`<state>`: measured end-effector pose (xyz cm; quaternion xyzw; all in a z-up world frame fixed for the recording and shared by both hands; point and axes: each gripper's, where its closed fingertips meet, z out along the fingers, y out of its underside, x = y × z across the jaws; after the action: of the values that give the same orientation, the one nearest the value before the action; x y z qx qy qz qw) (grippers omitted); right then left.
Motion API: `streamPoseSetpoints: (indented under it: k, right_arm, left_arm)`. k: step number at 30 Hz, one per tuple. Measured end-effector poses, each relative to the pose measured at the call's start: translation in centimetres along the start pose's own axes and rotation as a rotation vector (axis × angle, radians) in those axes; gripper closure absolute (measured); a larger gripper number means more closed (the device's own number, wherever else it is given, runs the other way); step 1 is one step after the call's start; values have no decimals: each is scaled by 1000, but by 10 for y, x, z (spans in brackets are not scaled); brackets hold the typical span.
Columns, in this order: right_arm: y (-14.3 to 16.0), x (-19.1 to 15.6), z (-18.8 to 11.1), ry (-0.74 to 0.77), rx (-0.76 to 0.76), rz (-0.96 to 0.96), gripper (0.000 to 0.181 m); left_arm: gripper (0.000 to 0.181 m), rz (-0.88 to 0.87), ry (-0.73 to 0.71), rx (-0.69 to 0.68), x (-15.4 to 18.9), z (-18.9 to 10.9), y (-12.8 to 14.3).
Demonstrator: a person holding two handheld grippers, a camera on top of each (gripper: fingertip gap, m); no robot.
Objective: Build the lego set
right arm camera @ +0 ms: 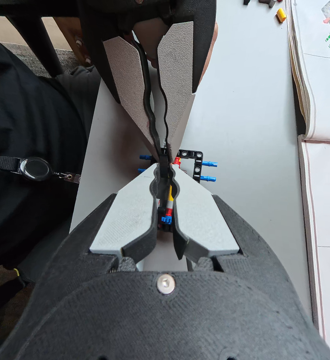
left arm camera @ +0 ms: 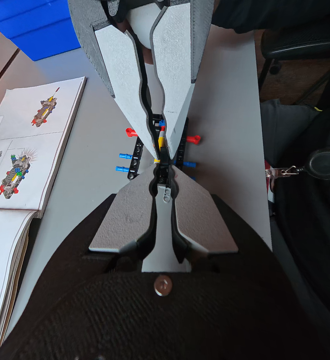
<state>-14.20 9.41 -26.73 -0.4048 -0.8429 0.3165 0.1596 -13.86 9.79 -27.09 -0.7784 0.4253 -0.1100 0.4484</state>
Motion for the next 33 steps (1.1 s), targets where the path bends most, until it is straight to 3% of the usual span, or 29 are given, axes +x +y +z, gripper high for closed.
streamPoseSetpoints:
  k: [4,8,15,23,25,33]
  right_arm:
    - [0,4,2,13,-13,41,176]
    - [-1,3,-1,25,0,87,177]
    - [-2,-2,0,60,17,78,177]
    - [3,2,9,138,-9,33,177]
    - [4,5,7,184,-17,7,177]
    - [10,4,5,186,-28,16,176]
  left_arm:
    - [174,5,-23,-23,-3,-2,6]
    - [139,98,-64,-77,3,-12,20]
    - [137,325,-264,-108,0,-6,27]
    - [140,41,-99,-117,-3,3,31]
    - [149,30,-77,-124,-4,4,33]
    - [149,0,-58,-109,-4,8,28]
